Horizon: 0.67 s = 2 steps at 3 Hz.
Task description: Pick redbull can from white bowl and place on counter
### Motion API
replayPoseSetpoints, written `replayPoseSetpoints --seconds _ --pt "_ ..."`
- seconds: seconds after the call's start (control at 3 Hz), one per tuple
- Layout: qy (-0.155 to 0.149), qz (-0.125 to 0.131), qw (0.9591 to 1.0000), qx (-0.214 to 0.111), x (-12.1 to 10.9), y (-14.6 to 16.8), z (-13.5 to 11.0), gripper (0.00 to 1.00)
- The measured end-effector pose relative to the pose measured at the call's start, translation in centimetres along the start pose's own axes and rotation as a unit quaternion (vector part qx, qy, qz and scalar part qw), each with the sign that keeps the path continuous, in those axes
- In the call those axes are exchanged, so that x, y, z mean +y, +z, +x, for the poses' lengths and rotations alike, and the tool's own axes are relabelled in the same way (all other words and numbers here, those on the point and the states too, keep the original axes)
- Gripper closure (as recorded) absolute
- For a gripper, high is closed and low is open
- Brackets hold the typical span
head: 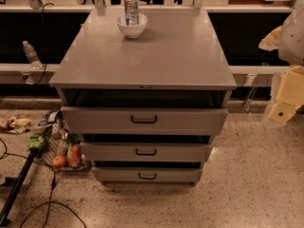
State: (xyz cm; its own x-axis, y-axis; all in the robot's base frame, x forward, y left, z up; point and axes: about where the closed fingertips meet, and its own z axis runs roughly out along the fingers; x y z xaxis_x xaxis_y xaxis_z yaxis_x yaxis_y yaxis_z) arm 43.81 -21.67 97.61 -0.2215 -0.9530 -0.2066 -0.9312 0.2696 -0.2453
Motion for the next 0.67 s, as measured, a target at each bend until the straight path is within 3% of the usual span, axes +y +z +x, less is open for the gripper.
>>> replayPoseSetpoints --seconds 0.33,0.67 --pt "0.000 0.000 1.0000 0.000 0.0 0.0 0.0 0.00" --pt "0.021 0.002 0.9978 -0.063 -1.6 1.3 -2.3 0.00"
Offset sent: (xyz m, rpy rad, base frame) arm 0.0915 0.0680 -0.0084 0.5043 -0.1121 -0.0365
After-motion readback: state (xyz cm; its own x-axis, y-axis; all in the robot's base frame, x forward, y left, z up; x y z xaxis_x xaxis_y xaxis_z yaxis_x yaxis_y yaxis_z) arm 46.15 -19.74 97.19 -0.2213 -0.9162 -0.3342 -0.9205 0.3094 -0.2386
